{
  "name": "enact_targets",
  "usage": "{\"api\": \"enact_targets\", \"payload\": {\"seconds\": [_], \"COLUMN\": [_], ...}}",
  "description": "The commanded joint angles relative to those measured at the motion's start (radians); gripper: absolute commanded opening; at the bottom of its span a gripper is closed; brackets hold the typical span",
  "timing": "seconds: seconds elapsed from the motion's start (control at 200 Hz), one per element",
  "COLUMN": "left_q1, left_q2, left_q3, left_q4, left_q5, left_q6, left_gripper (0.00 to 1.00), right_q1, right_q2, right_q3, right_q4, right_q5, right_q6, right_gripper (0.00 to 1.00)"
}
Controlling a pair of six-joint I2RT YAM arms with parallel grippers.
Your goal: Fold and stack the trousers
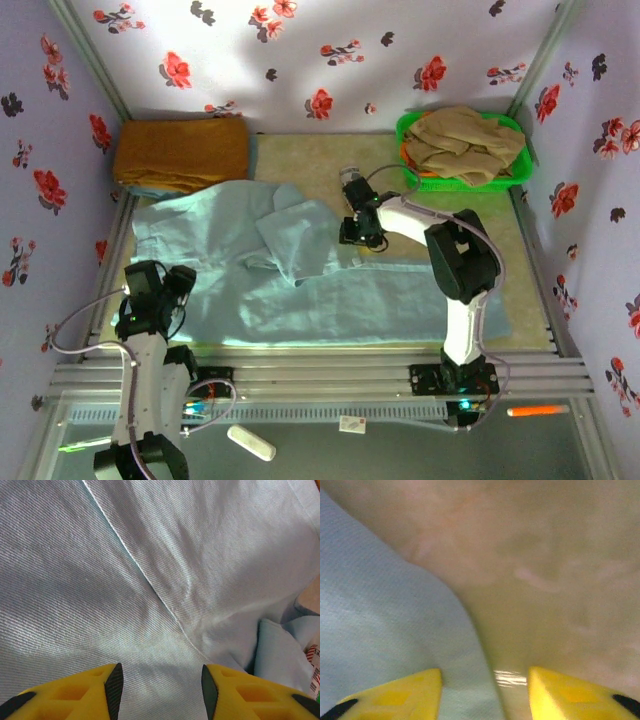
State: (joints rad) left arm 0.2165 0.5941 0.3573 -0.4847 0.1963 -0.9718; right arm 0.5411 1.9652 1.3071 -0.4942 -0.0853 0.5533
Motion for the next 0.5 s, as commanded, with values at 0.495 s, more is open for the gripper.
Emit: {"api": "enact_targets", "payload": {"seconds": [0.495], "left_q1": [0.007], "left_q2": [0.02], "left_q3": [0.035], "left_q4": [0.006], "left_q5": [0.029], "left_q6": [0.021], "left_gripper": [0.46], "right_q1": [-0.008], "right_q2": [-0.335], "right_q3": [-0.096], "right_q4": [-0.089], "right_q5": [0.257], "right_q6": [-0.016], "right_gripper": [0.0]}}
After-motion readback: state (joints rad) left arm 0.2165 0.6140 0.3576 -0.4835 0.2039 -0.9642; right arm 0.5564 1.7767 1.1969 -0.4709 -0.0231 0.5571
